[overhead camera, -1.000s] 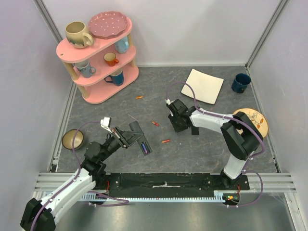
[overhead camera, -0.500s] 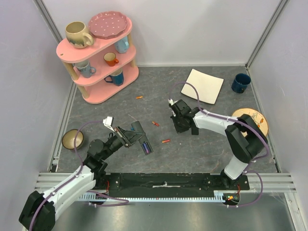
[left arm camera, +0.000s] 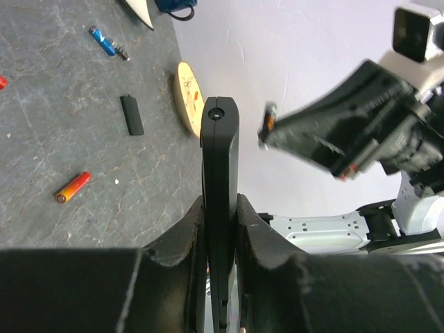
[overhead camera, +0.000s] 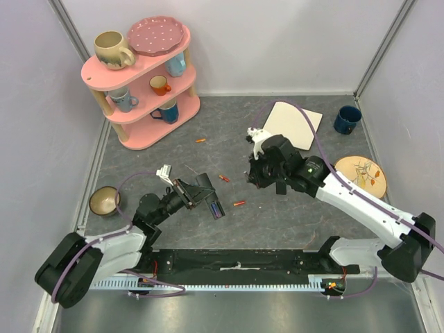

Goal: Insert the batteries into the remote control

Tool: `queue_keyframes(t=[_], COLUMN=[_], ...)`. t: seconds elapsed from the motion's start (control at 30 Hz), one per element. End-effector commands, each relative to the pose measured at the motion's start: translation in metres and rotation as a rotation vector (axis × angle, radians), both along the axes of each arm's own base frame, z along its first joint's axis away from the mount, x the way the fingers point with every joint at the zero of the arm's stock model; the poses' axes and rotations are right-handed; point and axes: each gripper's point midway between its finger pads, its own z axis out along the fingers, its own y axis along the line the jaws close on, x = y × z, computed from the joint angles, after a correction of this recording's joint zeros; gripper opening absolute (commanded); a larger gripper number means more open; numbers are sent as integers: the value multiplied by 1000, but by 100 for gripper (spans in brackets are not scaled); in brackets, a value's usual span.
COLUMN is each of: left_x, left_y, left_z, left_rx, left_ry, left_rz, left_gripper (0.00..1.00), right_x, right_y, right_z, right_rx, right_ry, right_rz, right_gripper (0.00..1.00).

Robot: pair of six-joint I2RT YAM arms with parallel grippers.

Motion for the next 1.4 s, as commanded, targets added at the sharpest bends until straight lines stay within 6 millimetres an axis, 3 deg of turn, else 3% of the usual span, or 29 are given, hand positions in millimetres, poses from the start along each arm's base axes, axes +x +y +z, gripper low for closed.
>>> queue_keyframes(t=[0.0,0.07,0.17,0.33,0.57,0.93,1.37], left_x=[1,-2,-6,-9,-5,-4,-5], left_y=[-2,-5,-5,-5,4,9,15], left_z=[43,45,48,49,60,61,40], left_rx=[-119,-133,-162,-179,-181,-142,-84], left_ry=[-158,-182,-198,-218,-289,-302,-221], left_rz=[-13,-37,-57,-62,5,42,68], left_gripper=[2,2,2,2,2,2,2], right_x=[-46,-70,-86,-92,-107,-104,-95], right_y=[21,37,53,63,76,90,97], right_z=[16,18,23,28,6,-7,-19], right_rx=[-13,-23,-7,4,-40,-54,-90], right_ry=[61,81,126,165,238,252,254], right_rz=[149,225,270,263,274,244,207], right_gripper=[0,0,0,0,0,0,0])
